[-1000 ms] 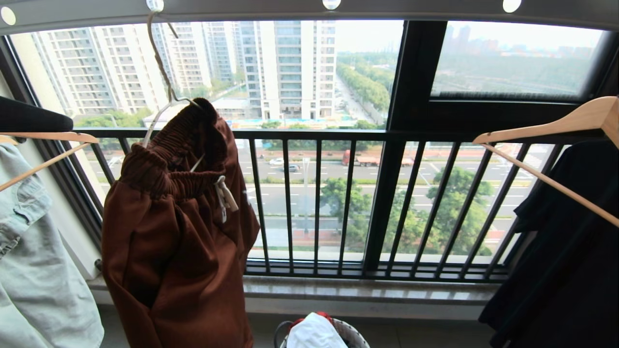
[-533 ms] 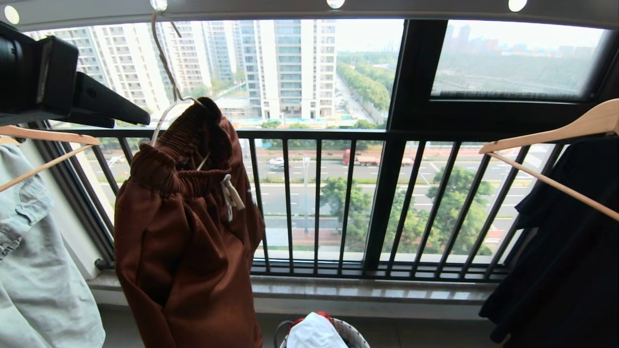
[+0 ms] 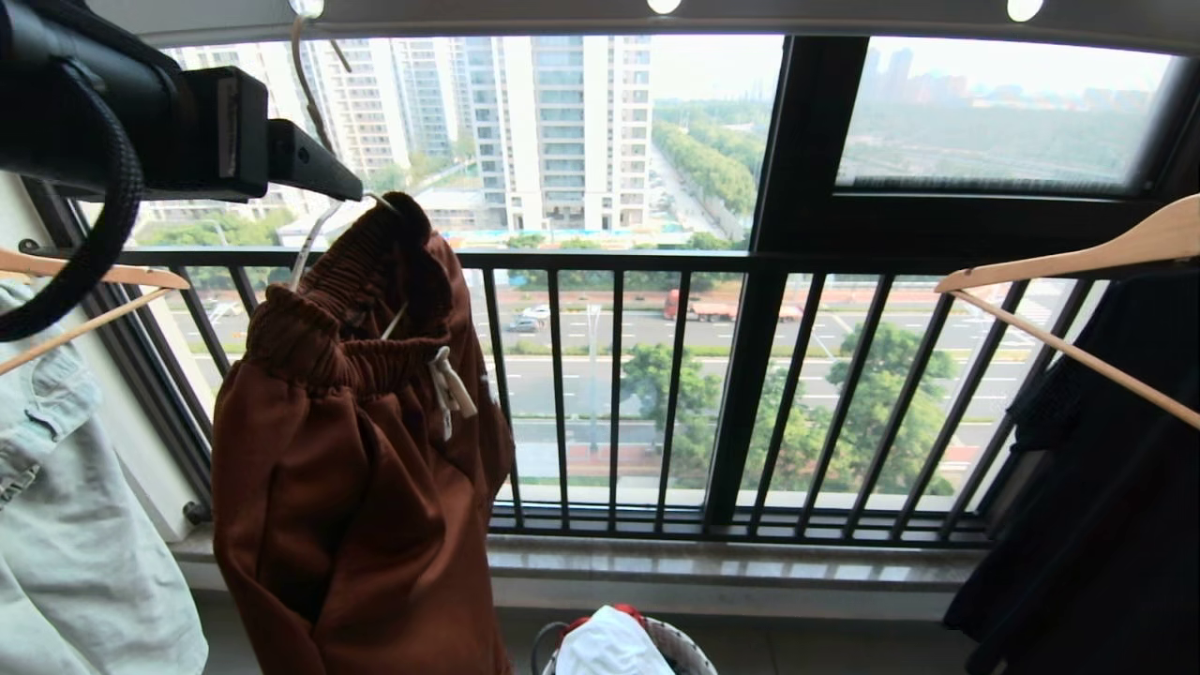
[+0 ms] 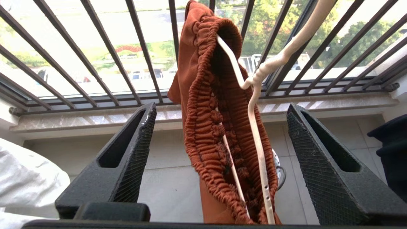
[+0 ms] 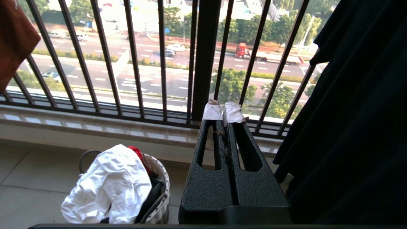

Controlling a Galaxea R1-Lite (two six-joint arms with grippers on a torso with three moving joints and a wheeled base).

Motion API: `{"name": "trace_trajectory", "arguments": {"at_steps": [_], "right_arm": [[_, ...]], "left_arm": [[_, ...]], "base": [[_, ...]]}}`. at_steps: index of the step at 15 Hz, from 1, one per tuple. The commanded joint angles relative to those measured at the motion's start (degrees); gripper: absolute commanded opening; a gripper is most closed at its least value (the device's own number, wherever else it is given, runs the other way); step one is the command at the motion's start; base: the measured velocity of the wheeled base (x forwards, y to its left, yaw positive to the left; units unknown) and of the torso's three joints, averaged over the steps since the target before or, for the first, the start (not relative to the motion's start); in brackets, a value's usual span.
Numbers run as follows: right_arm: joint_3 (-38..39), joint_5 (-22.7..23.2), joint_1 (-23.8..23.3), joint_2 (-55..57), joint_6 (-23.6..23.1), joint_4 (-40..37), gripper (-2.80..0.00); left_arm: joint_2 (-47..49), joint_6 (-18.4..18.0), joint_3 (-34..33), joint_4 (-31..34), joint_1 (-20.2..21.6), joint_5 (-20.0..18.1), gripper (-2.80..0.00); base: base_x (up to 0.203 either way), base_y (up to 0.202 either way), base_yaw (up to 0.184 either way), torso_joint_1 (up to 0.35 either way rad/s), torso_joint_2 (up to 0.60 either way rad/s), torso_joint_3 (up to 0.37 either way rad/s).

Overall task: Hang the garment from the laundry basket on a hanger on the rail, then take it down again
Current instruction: Take the clothes off the clothes rack

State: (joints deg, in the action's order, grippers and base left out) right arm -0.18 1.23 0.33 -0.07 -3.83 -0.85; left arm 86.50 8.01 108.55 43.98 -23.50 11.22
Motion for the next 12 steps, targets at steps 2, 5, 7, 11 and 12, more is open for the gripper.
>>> {"name": "trace_trajectory", "arguments": {"at_steps": [2,5,7,11,12], "right_arm": [[0.01,0.00,0.03,0.07,-0.04,-0.03,-2.80],[0.01,0.00,0.03,0.07,-0.04,-0.03,-2.80],[0.01,0.00,0.03,0.07,-0.04,-0.03,-2.80],[0.01,0.00,0.03,0.07,-0.04,-0.03,-2.80],[0.01,0.06,0.03,0.07,-0.04,-0.03,-2.80]], "left_arm": [[0.02,0.01,-6.27,-8.44,-0.14,0.87,0.00],[-0.10,-0.07,-11.52,-16.90,-0.82,2.95,0.00],[-0.09,-0.18,-13.56,-19.92,-1.03,3.62,-2.80],[-0.45,-0.37,-14.12,-21.83,-1.72,3.73,-2.80],[-0.57,-0.36,-14.55,-21.92,-1.72,3.73,-2.80]], "base": [[0.000,0.000,0.000,0.000,0.00,0.000],[0.000,0.000,0.000,0.000,0.00,0.000],[0.000,0.000,0.000,0.000,0.00,0.000],[0.000,0.000,0.000,0.000,0.00,0.000],[0.000,0.000,0.000,0.000,0.00,0.000]]}}
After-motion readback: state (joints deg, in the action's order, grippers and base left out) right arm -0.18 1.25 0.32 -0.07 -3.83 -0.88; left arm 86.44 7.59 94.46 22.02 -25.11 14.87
